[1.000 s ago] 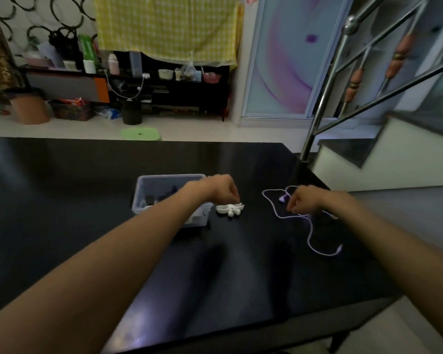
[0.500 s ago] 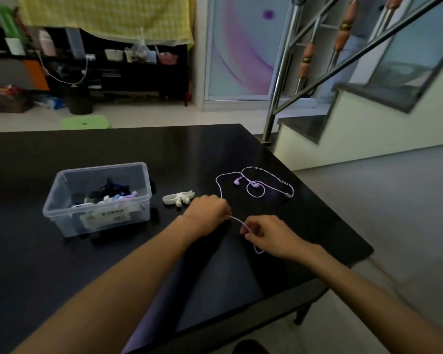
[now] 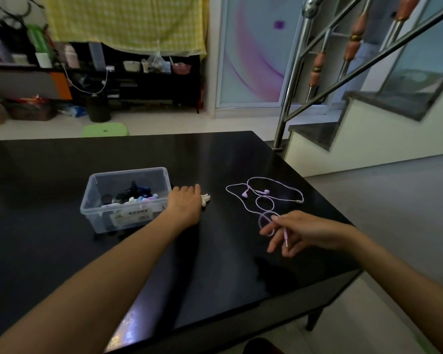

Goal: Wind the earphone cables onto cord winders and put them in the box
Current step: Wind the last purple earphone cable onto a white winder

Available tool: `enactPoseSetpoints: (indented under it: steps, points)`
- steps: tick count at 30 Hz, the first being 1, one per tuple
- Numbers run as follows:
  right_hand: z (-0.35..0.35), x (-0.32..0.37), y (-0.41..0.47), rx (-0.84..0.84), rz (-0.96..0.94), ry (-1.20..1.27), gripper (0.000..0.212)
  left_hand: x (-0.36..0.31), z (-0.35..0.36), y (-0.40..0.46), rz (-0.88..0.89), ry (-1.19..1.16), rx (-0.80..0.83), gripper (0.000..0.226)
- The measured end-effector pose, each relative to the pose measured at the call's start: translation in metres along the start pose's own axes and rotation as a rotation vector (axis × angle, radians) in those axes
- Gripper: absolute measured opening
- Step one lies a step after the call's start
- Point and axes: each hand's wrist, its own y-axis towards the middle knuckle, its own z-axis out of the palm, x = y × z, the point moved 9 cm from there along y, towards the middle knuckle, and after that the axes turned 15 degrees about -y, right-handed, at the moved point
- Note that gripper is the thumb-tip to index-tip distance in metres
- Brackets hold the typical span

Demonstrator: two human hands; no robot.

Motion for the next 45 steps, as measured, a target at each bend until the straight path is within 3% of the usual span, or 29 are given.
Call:
enactPoseSetpoints:
  steps: [4, 8, 11, 16, 19, 24, 28, 31, 34, 36, 39, 45]
  points:
    - [0.000, 0.035, 0.010, -0.171, -0.065, 0.193, 0.037, -0.023, 0.011, -0.004, -0.026, -0.034, -0.022, 0.038]
    - [0.005, 0.047, 0.025, -0.261, -0.022, 0.539, 0.036, -0.026, 0.012, -0.017, -0.079, -0.191, -0.005, 0.043]
    - [0.016, 0.051, 0.029, -0.292, -0.013, 0.779, 0.030, -0.014, 0.013, -0.041, -0.124, -0.510, 0.016, 0.046]
    - [0.068, 0.059, 0.034, -0.307, -0.063, 1.152, 0.028, 0.019, 0.025, -0.091, -0.202, -1.167, -0.100, 0.045]
    - [0.087, 0.069, 0.034, -0.349, -0.084, 1.144, 0.024, 0.036, 0.035, -0.115, -0.242, -1.408, -0.132, 0.045]
    - [0.085, 0.079, 0.025, -0.508, -0.030, 0.766, 0.032, 0.049, 0.036, -0.131, -0.208, -1.502, -0.099, 0.043]
    - [0.091, 0.089, 0.017, -0.485, -0.147, 0.757, 0.032, 0.053, 0.038, -0.146, -0.232, -1.587, 0.008, 0.033]
    - [0.094, 0.096, 0.011, -0.476, -0.220, 0.886, 0.024, 0.066, 0.032, -0.149, -0.283, -1.685, 0.005, 0.025]
    - [0.108, 0.090, 0.017, -0.412, -0.153, 1.218, 0.015, 0.068, 0.025, -0.148, -0.326, -1.890, 0.071, 0.009]
    - [0.120, 0.089, 0.020, -0.336, -0.079, 1.380, 0.017, 0.067, 0.021, -0.148, -0.350, -2.009, 0.111, 0.011]
    - [0.128, 0.088, 0.023, -0.320, -0.018, 1.397, 0.022, 0.066, 0.020, -0.147, -0.354, -2.117, 0.132, 0.025]
    - [0.123, 0.088, 0.026, -0.409, -0.087, 1.361, 0.009, 0.078, 0.006, -0.152, -0.213, -1.683, -0.093, 0.039]
